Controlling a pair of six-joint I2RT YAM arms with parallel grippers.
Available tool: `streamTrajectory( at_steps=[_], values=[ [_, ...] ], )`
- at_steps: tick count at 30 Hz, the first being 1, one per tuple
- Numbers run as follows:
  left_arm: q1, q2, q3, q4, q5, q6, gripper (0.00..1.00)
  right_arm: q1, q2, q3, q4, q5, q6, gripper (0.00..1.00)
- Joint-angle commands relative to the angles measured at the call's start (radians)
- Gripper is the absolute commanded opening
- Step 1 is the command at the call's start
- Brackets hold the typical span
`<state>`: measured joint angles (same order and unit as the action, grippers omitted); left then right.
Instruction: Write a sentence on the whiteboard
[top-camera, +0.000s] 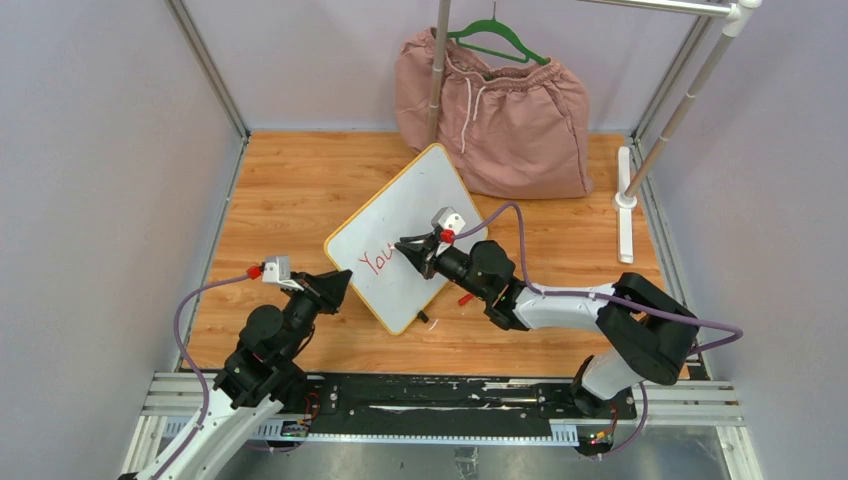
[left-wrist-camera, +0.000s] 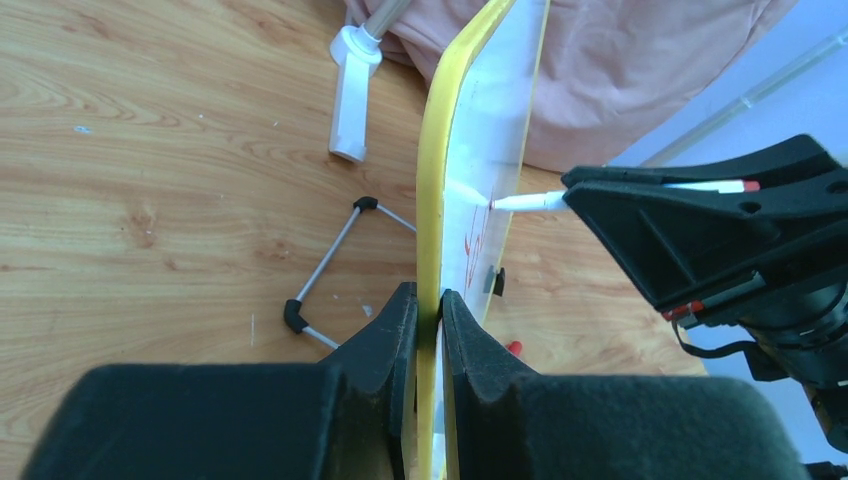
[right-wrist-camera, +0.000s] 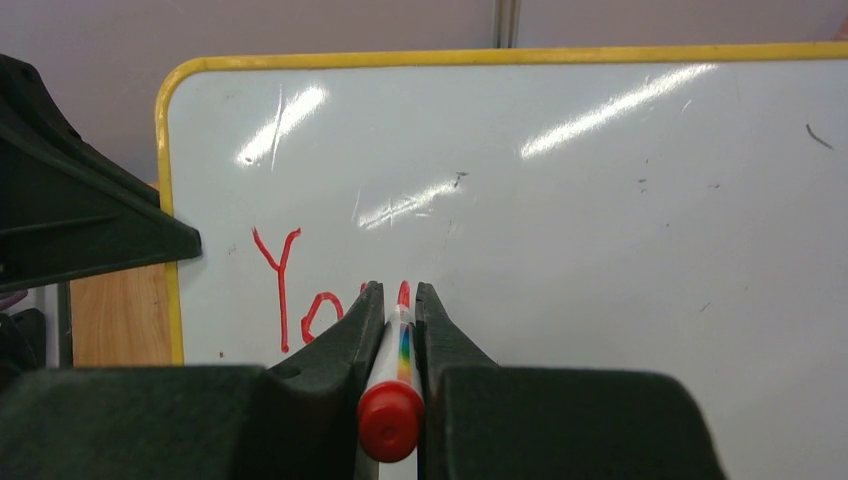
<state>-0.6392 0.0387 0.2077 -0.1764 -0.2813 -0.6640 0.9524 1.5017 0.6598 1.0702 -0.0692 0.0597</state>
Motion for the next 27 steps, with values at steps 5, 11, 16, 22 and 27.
streamTrajectory(
  at_steps=[5, 11, 16, 22, 27],
  values=[
    [-0.003, -0.011, 0.012, -0.026, -0.036, 0.028, 0.00, -0.013, -0.017, -0.090, 0.010, 0.005, 0.022, 0.00],
    [-0.002, -0.008, 0.013, -0.021, -0.036, 0.025, 0.00, -0.019, -0.072, -0.108, 0.016, 0.057, 0.011, 0.00],
    [-0.002, -0.010, 0.016, -0.030, -0.035, 0.027, 0.00, -0.033, -0.145, -0.090, -0.018, 0.110, 0.006, 0.00],
    [-0.002, -0.011, 0.015, -0.033, -0.033, 0.025, 0.00, -0.079, -0.118, -0.045, -0.028, 0.087, 0.039, 0.00],
    [-0.002, -0.013, 0.015, -0.036, -0.033, 0.026, 0.00, -0.080, -0.064, 0.001, -0.015, 0.038, 0.053, 0.00]
  ],
)
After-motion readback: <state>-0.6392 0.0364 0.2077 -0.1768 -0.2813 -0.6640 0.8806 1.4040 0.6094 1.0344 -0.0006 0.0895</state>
